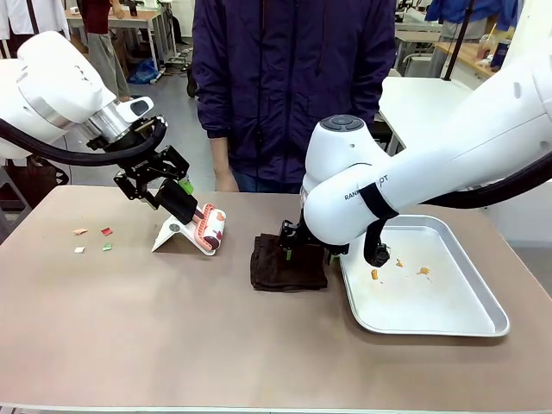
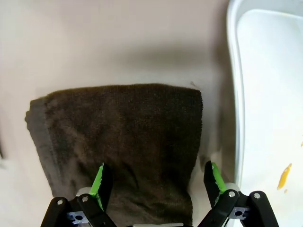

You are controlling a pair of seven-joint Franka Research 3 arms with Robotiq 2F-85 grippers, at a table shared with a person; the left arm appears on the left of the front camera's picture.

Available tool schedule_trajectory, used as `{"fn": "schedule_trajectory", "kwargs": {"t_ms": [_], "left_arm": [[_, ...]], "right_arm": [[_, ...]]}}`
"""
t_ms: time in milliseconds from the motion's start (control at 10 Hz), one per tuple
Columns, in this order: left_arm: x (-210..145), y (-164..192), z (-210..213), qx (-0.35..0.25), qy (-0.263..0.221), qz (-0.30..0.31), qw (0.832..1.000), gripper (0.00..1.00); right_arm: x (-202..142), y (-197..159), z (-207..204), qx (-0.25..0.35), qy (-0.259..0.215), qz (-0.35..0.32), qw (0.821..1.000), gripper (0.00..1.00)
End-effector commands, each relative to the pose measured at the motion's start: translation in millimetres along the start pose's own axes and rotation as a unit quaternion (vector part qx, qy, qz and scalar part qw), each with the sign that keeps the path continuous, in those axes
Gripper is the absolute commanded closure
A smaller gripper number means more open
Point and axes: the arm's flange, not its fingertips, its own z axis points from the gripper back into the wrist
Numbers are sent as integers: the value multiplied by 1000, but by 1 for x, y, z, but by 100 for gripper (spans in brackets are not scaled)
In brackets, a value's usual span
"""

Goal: Clean the surface of the table.
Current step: Hold the Lint Roller with your left hand and the towel with your right hand.

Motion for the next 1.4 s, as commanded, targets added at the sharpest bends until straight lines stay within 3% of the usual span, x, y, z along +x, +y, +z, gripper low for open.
{"fn": "schedule_trajectory", "kwargs": {"t_ms": [0,100,200,300,400,500,700,800,900,1300], "left_arm": [[2,-7,1,16,-6,7,1000,0],[2,-8,-1,17,-7,9,1000,0],[1,-8,-1,16,-21,8,1000,31],[-1,-8,1,6,-22,12,1000,59],[-4,-7,2,4,-26,10,1000,89],[-6,-7,4,0,-30,6,1000,100],[-7,-11,6,-14,-36,0,999,100],[-7,-11,7,-22,-40,-1,999,94],[-8,-12,8,-36,-39,-5,999,100],[-10,-16,12,-50,-51,-10,997,100]], "right_arm": [[1,9,1,6,-11,-17,1000,0],[1,9,0,15,3,-18,1000,0],[1,7,-1,14,5,-17,1000,36],[0,7,-1,19,9,-20,1000,60],[1,7,-1,25,14,-19,999,96],[1,8,-1,27,14,-19,999,100],[2,7,-2,31,19,-20,999,100],[2,7,-3,33,21,-22,999,95],[3,6,-3,38,23,-22,999,100],[3,5,-3,45,28,-20,998,100]]}}
